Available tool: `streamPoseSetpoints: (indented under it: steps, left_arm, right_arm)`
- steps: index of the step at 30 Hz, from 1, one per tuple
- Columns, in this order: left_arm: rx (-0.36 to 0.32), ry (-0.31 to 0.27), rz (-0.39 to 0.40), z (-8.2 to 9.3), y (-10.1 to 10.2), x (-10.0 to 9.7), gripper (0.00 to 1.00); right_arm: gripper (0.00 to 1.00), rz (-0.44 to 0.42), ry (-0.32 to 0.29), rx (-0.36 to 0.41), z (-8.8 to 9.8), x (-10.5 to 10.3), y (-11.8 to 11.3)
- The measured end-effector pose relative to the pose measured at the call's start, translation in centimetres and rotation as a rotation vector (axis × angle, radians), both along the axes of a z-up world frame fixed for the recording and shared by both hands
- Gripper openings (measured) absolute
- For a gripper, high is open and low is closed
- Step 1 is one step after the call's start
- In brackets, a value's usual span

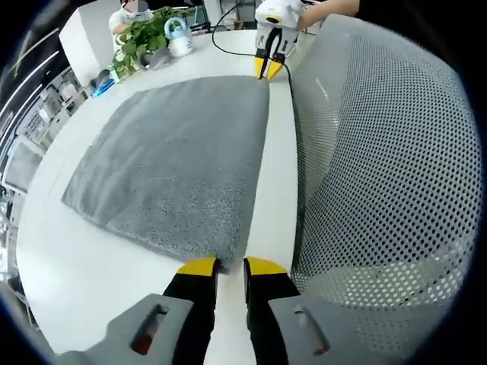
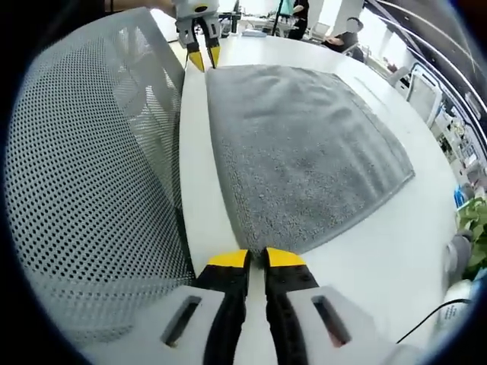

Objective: Fold the towel on the table until its edges align and the towel forms a compact rectangular stack.

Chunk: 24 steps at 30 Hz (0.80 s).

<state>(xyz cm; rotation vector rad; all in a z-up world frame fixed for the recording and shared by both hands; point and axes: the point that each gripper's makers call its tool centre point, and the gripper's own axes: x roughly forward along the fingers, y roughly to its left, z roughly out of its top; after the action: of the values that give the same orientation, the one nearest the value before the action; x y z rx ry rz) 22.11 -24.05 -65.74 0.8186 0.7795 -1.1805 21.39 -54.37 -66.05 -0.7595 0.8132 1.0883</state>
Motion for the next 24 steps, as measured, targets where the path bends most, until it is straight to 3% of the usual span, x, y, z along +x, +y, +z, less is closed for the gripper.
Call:
streamPoseSetpoints:
  steps: [4, 8, 13, 16, 19, 24]
  left_arm:
    - [0.024, -0.048, 0.013, -0.1, 0.0, 0.7, 0.07]
    - [0.011, -0.038, 0.079, 0.1, -0.2, 1.1, 0.03]
    - [-0.047, 0.002, 0.186, 0.5, -0.1, 1.1, 0.02]
    - [-0.097, -0.004, 0.228, 1.7, -0.3, 1.3, 0.02]
    - [-0.173, -0.018, 0.293, 3.7, -0.7, 2.0, 0.02]
    - [-0.312, -0.046, 0.385, 7.6, -1.7, 3.6, 0.02]
  right_arm:
    - [0.02, -0.046, -0.011, 0.011, 0.0, 0.3, -0.1]
    - [0.00, -0.295, 0.133, 0.092, 0.2, 0.8, -0.1]
    - [0.00, -0.330, 0.120, 0.142, 1.0, 1.0, 0.0]
    - [0.00, -0.401, 0.110, 0.243, 2.7, 1.6, 0.5]
    - [0.00, -0.511, 0.085, 0.397, 5.5, 2.9, 0.9]
    - [0.00, -0.636, 0.046, 0.583, 9.3, 4.9, 0.8]
